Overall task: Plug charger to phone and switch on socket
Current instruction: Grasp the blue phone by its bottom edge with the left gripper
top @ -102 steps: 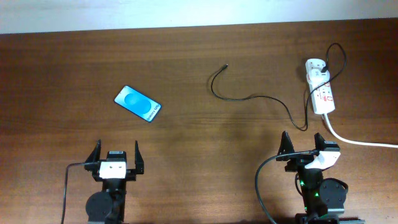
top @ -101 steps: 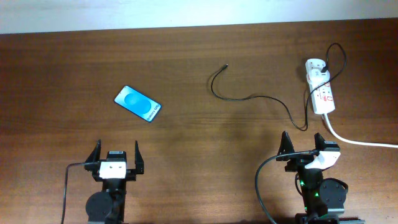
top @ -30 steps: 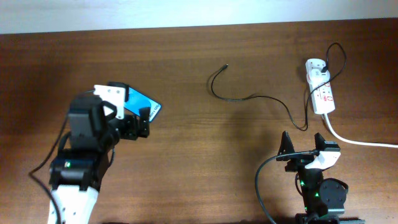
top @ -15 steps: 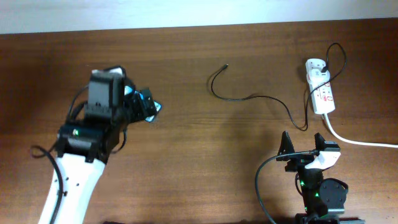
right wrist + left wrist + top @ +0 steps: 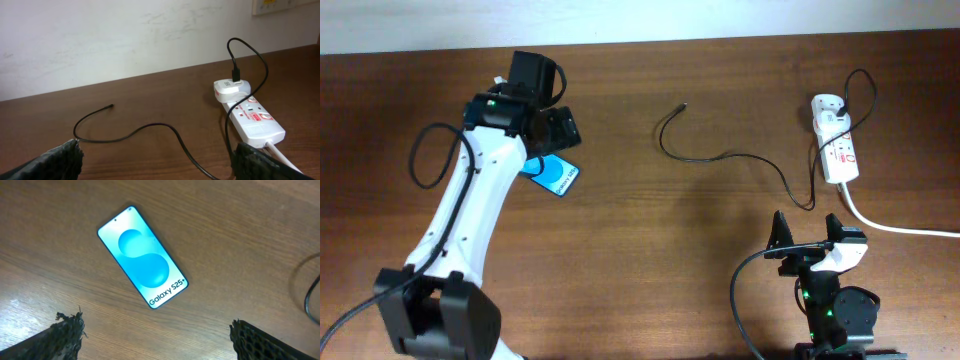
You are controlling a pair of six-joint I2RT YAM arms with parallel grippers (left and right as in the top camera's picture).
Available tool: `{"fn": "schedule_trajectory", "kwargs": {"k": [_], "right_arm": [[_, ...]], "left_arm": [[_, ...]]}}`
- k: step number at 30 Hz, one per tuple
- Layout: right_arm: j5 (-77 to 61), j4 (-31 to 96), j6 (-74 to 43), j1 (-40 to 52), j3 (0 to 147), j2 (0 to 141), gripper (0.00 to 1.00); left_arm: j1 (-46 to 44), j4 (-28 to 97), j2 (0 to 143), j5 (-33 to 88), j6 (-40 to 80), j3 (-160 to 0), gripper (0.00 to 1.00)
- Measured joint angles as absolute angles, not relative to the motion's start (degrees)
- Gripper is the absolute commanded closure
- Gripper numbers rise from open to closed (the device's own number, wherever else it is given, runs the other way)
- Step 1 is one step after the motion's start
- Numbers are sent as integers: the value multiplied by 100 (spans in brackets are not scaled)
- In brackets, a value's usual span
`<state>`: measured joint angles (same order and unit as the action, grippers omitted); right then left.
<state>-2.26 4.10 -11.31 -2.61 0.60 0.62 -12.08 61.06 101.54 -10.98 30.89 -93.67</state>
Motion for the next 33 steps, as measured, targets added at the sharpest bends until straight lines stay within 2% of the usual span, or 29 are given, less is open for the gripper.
{"fn": "schedule_trajectory", "kwargs": {"k": [7,9,15,33], "right_arm": [[-226,410,-1133,-261,60,62,2],[-226,410,-1133,-261,60,62,1],[-226,410,-1135,-261,60,62,1],[-226,410,-1131,-261,60,62,2]], "left_arm": [[-633,5988,11170,-1100,5109,-9371,1],[-596,5848,11504,-1100,5347,-9371,1],[-602,5000,11961,-904,5540,-9376,1],[-602,4803,12595,-908,5555,-9290,1]]}}
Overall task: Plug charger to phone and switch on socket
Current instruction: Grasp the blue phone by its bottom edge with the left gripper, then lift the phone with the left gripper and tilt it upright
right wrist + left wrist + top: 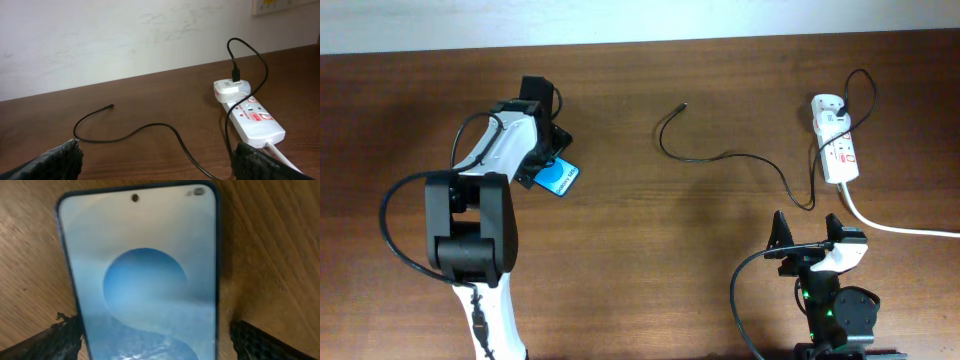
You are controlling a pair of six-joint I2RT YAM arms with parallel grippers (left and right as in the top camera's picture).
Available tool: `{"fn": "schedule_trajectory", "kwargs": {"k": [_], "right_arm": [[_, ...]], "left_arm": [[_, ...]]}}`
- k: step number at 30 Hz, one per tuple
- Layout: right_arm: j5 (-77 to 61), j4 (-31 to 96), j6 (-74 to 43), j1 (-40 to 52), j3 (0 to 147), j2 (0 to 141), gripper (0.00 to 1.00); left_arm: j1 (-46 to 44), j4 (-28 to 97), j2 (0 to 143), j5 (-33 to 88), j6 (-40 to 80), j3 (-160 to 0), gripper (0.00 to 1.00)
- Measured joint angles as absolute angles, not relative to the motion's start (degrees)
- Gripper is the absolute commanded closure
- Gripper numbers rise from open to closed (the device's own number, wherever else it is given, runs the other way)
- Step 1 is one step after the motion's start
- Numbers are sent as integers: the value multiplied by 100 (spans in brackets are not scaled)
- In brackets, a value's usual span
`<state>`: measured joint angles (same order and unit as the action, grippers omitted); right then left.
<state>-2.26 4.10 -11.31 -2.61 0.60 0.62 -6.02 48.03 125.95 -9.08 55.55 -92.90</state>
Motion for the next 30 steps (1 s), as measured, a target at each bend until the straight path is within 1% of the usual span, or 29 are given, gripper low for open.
{"fn": "schedule_trajectory", "kwargs": {"k": [5,7,8,9,12,14,15,19,21,23,25,28,30], "right_arm": [[-226,410,-1131,-261,60,62,1],[-226,410,-1131,-261,60,62,2],[-226,410,-1133,-261,60,62,1],[-226,410,-1133,-261,60,62,1],[-226,410,-1131,-261,60,62,1],[-226,410,-1131,-261,60,62,2],[-226,410,-1133,-261,60,62,2],[-226,410,-1133,-261,60,62,1],[-226,410,-1133,-261,60,62,1],[-226,410,-1133,-261,60,62,2],[-226,410,-1131,-261,60,62,2],[-226,410,-1133,-261,60,62,1],[-226,410,-1133,-261,60,62,1]], "left_arm": [[-602,4757,12589,-930,5555,-9240,0],[-602,4709,12558,-954,5555,-9177,13],[-602,4689,12532,-974,5548,-9126,23],[-602,4685,12497,-1024,5551,-9052,28],[-602,4683,12464,-1041,5577,-9011,36],[-602,4687,12462,-1024,5575,-9008,36],[-602,4687,12462,-996,5548,-9008,39],[-587,4711,12460,-897,5212,-9008,41],[-572,4729,12446,-768,4821,-9004,42],[-556,4801,12429,-561,4150,-8997,41],[-556,4930,12418,-397,3632,-9000,32],[-578,5052,12407,-272,3085,-9000,27],[-596,5076,12407,-246,2943,-9000,22]]}}
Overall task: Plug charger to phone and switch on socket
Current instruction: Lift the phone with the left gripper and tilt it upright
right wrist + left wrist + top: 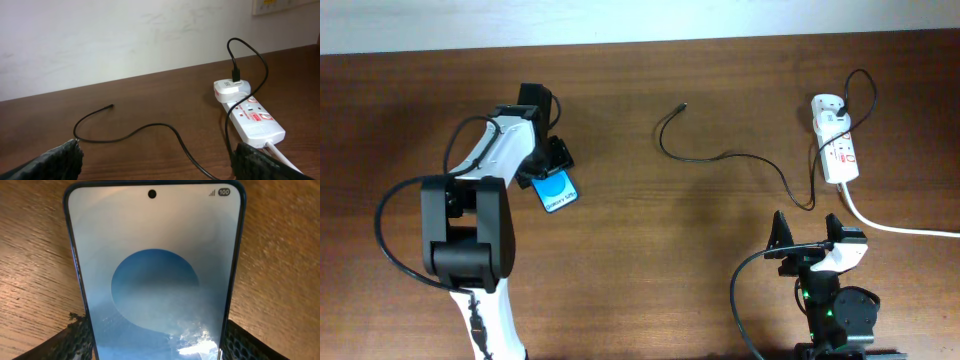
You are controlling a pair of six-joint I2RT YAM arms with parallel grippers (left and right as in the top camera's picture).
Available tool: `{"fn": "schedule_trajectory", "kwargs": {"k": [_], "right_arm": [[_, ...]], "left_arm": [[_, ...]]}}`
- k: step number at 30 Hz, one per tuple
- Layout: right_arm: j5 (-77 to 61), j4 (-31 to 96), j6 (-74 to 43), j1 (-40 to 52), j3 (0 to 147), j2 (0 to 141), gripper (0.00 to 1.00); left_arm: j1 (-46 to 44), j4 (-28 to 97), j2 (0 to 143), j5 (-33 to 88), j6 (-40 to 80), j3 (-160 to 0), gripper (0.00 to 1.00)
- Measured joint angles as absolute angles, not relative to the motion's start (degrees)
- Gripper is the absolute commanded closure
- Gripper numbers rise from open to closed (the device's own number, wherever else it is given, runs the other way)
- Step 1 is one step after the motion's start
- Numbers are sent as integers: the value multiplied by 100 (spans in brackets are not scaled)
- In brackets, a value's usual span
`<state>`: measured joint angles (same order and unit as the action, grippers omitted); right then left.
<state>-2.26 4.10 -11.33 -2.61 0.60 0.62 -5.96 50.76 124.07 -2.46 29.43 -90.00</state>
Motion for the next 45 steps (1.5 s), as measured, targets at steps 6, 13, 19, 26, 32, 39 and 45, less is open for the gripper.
{"fn": "schedule_trajectory", "kwargs": {"k": [6,13,19,26,32,39,45], "right_arm": [[-226,410,-1133,-261,60,62,2],[-224,410,-1133,-261,60,62,2],[-226,410,-1138,-261,60,62,2],[-226,410,-1131,-261,60,62,2],[-226,410,-1133,-261,60,62,1],[-226,410,-1131,-261,60,62,2],[-226,410,-1133,-261,60,62,1]], "left_arm": [[-604,5100,12407,-163,2762,-8991,8],[-663,5188,12407,-99,2480,-8982,27],[-661,5203,12403,-84,2482,-8982,27],[-661,5205,12403,-82,2482,-8982,27],[-661,5240,12403,-75,2482,-8982,29],[-652,5312,12396,64,2381,-8982,33],[-635,5640,12396,519,2333,-9045,36]]}}
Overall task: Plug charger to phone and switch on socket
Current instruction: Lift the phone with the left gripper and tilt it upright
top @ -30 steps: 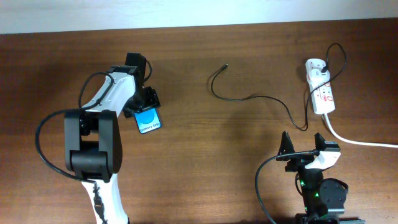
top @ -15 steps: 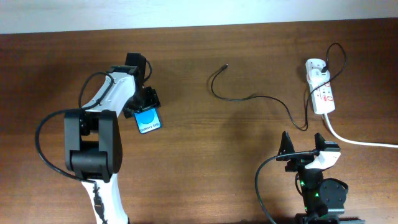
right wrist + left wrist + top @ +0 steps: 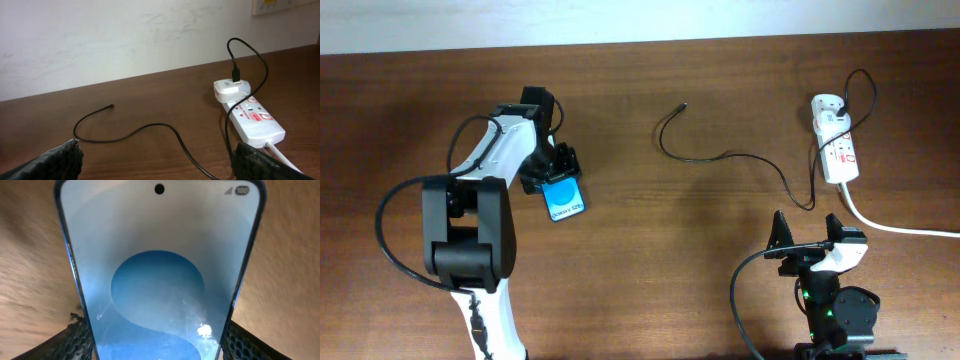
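A blue-screened phone [image 3: 565,198] lies on the brown table, and my left gripper [image 3: 548,172] is shut on it. In the left wrist view the phone [image 3: 157,275] fills the frame between the two fingers [image 3: 75,340]. A black charger cable [image 3: 720,155] runs from its free plug end [image 3: 683,104] to the white adapter in the power strip [image 3: 836,140]. The right wrist view shows the same cable [image 3: 150,127] and strip [image 3: 252,120]. My right gripper [image 3: 810,235] stands open at the front right, holding nothing.
The white lead of the power strip [image 3: 900,228] trails off the right edge. A pale wall [image 3: 125,35] borders the table's far side. Bare wood [image 3: 660,250] lies between the phone and the cable.
The phone, held by my left gripper, has shifted a little to the right and toward the front, turning so its long side points more straight down the table. The right arm stayed still.
At first my left gripper hung open above the phone, which lay slanted. It then sat low over the phone with fingers either side, then shut on it. The phone has since been turned and moved slightly right. The cable, strip and right arm have not moved.
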You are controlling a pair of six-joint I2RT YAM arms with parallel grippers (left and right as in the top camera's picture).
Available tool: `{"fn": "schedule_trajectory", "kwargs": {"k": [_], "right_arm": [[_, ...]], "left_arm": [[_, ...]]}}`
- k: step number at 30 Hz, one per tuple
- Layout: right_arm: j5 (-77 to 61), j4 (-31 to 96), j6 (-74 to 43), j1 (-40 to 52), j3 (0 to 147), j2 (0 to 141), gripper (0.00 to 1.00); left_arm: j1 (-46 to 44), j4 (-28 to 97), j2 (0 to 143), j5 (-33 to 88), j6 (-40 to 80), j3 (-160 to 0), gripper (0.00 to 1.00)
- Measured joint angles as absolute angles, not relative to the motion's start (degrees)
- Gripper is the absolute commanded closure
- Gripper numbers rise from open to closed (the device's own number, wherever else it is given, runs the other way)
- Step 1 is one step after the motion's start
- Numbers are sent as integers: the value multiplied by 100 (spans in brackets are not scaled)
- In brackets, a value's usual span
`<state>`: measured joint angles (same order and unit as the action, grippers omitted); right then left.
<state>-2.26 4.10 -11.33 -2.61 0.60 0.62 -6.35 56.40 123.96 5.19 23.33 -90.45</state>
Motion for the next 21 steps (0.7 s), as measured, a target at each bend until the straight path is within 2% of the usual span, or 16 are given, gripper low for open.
{"fn": "schedule_trajectory", "kwargs": {"k": [8,11,14,21], "right_arm": [[-226,410,-1135,-261,60,62,2],[-226,410,-1135,-261,60,62,1],[-226,410,-1131,-261,60,62,2],[-226,410,-1131,-261,60,64,2]], "left_arm": [[-674,6106,12473,1306,2333,-9174,36],[-674,6093,12475,1286,2335,-9174,32],[-753,6020,12473,1020,2340,-9174,28],[-1170,5581,12460,82,2355,-9091,26]]}}
